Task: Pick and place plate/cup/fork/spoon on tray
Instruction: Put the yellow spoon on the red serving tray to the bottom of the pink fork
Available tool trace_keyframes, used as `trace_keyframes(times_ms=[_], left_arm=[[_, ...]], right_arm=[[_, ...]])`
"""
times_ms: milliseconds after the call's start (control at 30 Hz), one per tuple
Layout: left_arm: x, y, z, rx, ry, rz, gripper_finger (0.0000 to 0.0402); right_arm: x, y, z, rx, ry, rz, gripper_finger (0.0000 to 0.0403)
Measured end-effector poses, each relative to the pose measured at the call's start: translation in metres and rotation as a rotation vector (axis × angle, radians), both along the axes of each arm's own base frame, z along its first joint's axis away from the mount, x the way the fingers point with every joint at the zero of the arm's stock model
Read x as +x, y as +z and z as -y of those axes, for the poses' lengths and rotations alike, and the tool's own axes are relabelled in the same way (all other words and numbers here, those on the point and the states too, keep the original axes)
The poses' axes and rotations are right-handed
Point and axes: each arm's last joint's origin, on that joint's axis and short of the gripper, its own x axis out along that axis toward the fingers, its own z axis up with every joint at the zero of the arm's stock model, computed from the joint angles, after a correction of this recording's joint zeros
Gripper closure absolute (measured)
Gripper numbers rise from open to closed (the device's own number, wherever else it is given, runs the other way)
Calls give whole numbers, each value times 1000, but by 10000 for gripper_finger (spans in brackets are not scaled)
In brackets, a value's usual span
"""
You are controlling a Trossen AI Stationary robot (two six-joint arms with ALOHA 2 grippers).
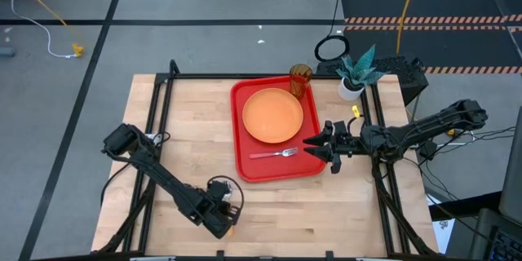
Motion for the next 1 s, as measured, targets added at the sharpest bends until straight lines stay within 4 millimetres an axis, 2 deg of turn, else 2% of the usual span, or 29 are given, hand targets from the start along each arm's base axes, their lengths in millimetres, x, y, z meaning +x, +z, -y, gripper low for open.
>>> trace_keyframes(times_ms=[233, 433, 600, 733, 1000], left_arm=[[2, -1, -1, 15, 37, 22, 239], [6, -23, -1, 35, 81, -37, 236], [10, -30, -3, 41, 78, -47, 239], [10, -27, -5, 46, 52, -58, 266], [8, -28, -6, 76, -61, -94, 359]], right_arm=[[0, 0, 0, -3, 0, 4, 248], [0, 3, -1, 0, 24, 26, 248], [0, 3, -1, 2, 49, 33, 248], [0, 3, -1, 3, 50, 33, 248], [0, 3, -1, 1, 50, 33, 248]])
